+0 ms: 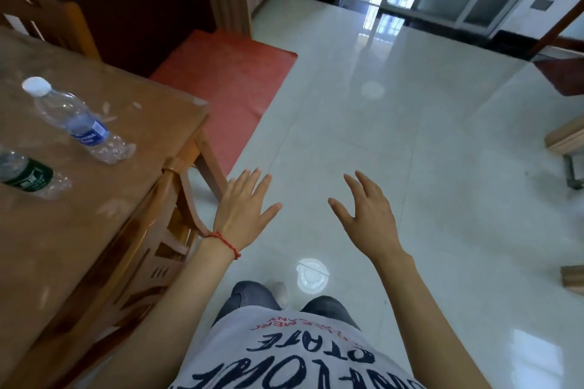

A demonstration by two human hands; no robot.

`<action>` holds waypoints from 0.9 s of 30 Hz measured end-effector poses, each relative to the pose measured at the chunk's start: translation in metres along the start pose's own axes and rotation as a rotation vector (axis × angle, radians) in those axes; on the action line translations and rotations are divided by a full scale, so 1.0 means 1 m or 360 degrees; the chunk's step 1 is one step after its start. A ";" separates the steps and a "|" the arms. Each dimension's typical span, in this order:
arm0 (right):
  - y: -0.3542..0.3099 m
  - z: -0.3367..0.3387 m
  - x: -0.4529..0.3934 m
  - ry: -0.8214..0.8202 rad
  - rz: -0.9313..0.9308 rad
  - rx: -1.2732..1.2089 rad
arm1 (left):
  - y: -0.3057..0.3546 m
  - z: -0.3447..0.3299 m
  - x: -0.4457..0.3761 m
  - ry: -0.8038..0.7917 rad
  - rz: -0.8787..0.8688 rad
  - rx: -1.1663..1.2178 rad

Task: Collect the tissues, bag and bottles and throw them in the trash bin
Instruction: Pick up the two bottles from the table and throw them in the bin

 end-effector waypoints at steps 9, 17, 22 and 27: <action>-0.046 0.005 -0.093 -0.0162 0.0378 0.0052 | -0.034 0.021 -0.032 0.0139 0.0340 0.0093; -0.096 -0.003 -0.161 -0.0415 0.0921 0.0184 | -0.045 0.039 -0.029 0.0329 0.0833 0.0147; -0.123 -0.015 -0.179 -0.0556 0.1248 0.0232 | -0.041 0.043 -0.012 0.0380 0.1151 0.0155; -0.149 -0.029 -0.182 -0.0715 0.1520 0.0246 | -0.038 0.045 0.017 0.0455 0.1461 0.0156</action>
Point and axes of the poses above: each hand's wrist, its own x-axis away from the middle knuckle, its own z-axis out of the back of the hand, y = z × x, the point moved 4 cm from there along -x, towards the middle knuckle, and after that the axes turned 5 degrees about -y, right-handed, at the moved point
